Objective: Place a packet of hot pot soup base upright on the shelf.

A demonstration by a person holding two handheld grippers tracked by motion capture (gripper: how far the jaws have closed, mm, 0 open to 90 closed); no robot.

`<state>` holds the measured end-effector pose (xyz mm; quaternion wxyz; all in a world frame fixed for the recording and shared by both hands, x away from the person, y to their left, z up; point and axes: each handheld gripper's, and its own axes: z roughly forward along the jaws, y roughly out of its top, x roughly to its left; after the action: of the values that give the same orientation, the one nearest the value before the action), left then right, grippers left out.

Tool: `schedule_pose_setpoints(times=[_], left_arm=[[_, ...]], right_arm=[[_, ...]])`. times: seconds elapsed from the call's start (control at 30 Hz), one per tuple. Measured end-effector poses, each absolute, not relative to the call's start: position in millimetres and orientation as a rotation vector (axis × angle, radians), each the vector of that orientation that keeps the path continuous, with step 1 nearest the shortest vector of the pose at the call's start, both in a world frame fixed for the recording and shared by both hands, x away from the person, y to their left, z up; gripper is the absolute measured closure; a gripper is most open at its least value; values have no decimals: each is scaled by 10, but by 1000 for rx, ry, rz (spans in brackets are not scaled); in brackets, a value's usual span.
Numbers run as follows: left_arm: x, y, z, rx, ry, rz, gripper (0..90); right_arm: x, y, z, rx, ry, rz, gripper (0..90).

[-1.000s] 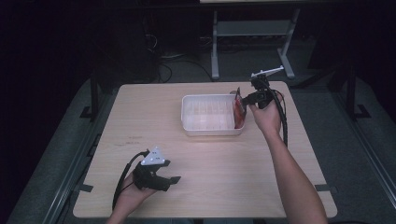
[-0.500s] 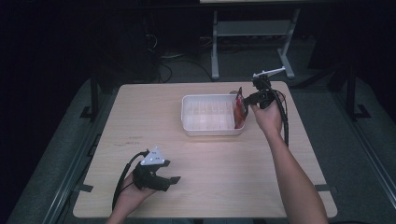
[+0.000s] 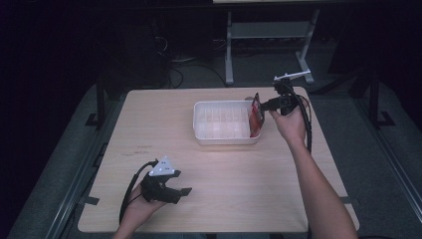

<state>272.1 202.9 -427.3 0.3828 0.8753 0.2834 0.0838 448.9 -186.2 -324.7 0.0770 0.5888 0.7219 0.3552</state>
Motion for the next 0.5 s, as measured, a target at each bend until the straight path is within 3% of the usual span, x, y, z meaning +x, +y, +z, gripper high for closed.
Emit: schedule_pose_setpoints(times=[0.5], left_arm=[[2723,2049,-4272,2232,731,219,267]], right_arm=[[4311,-2063,-3127,1731,2180,1140,721]])
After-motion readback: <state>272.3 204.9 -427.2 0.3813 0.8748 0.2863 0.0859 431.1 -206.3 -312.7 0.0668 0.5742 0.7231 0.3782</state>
